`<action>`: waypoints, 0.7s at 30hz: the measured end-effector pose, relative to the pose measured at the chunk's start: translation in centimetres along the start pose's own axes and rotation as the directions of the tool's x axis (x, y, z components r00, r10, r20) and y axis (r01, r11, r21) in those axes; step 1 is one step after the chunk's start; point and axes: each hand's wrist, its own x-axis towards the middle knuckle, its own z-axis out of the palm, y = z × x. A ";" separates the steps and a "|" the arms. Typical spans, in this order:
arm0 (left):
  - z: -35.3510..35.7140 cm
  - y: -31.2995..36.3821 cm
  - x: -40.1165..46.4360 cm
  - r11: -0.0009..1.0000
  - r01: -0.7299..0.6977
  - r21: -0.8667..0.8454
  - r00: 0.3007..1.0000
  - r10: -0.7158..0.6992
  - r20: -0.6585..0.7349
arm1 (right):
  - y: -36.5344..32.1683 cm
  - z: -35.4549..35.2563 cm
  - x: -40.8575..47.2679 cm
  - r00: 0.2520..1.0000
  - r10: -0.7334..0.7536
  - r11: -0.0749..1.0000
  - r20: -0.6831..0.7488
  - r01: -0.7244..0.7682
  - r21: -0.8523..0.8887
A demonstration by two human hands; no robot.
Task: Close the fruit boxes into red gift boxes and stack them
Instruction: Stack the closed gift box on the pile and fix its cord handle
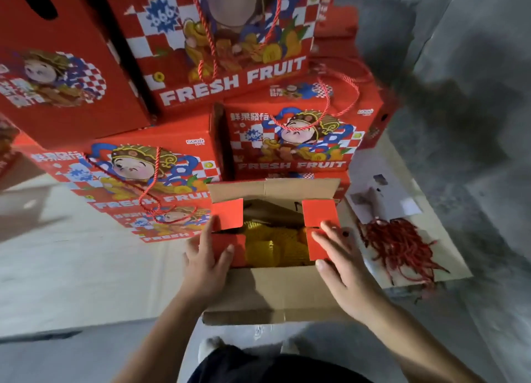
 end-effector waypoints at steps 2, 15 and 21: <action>0.3 0.4 -1.2 0.999 0.011 -0.051 1.000 -0.012 -0.018 | 1.4 -0.9 -0.5 0.997 -0.050 0.998 0.052 0.048 0.027; -1.5 1.9 -2.2 0.936 0.121 -0.332 0.982 -0.064 0.179 | 6.5 -3.7 0.8 0.948 -0.255 0.951 0.189 0.281 -0.125; -2.0 1.7 -3.0 0.755 0.157 -0.636 0.987 -0.103 0.121 | 2.0 -2.0 2.6 0.994 0.103 0.852 -0.047 -0.064 0.520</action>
